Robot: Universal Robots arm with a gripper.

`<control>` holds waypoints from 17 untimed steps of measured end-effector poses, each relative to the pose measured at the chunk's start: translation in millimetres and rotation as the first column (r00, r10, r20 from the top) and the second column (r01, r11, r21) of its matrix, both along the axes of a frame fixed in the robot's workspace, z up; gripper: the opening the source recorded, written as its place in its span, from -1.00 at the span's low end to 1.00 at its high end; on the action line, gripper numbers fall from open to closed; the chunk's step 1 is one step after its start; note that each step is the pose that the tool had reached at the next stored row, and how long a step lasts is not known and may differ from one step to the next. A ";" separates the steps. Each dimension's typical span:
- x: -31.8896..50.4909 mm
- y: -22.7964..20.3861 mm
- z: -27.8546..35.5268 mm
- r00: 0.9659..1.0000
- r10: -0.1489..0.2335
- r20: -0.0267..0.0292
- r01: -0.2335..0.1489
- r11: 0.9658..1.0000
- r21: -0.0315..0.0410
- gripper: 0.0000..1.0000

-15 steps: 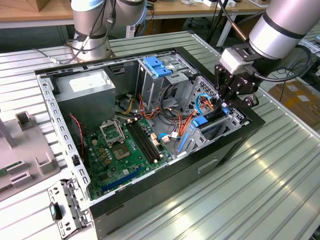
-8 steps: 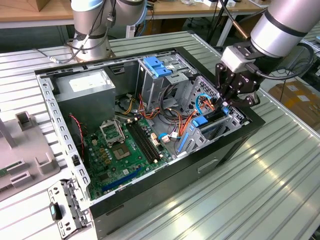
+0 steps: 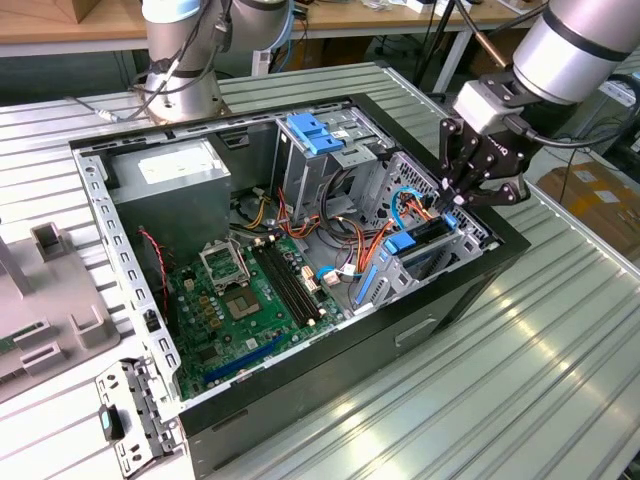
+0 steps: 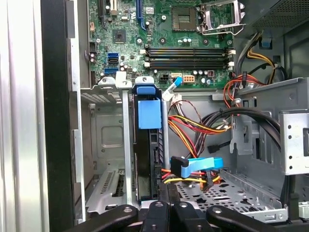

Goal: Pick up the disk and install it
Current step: 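Insert the first disk wire, then insert the second disk wire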

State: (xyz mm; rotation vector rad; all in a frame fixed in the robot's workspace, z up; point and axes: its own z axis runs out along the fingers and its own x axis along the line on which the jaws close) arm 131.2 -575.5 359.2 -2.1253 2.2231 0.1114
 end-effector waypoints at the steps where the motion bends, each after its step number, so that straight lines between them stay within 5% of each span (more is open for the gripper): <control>1: 0.3 0.0 1.2 1.000 0.000 0.000 0.000 1.000 0.000 -0.79; 17: 1.6 0.0 2.9 1.000 0.000 0.000 0.000 1.000 0.000 -0.79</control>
